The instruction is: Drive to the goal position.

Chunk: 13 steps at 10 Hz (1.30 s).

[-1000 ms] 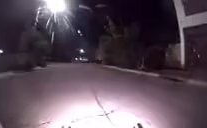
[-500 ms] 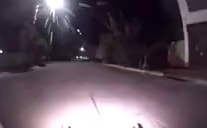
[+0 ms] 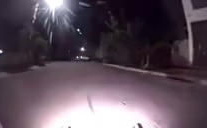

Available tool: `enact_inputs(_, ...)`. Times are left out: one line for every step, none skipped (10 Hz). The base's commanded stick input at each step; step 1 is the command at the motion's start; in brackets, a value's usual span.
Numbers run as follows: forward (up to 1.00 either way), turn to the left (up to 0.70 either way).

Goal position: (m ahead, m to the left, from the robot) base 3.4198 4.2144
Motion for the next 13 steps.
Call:
enact_inputs(0.6,0.0)
enact_inputs(0.6,0.0)
enact_inputs(0.6,0.0)
enact_inputs(0.6,0.0)
enact_inputs(0.6,0.0)
enact_inputs(0.6,0.0)
enact_inputs(0.6,0.0)
enact_inputs(0.6,0.0)
enact_inputs(0.6,0.0)
enact_inputs(0.6,0.0)
enact_inputs(0.6,0.0)
enact_inputs(0.6,0.0)
enact_inputs(0.6,0.0)
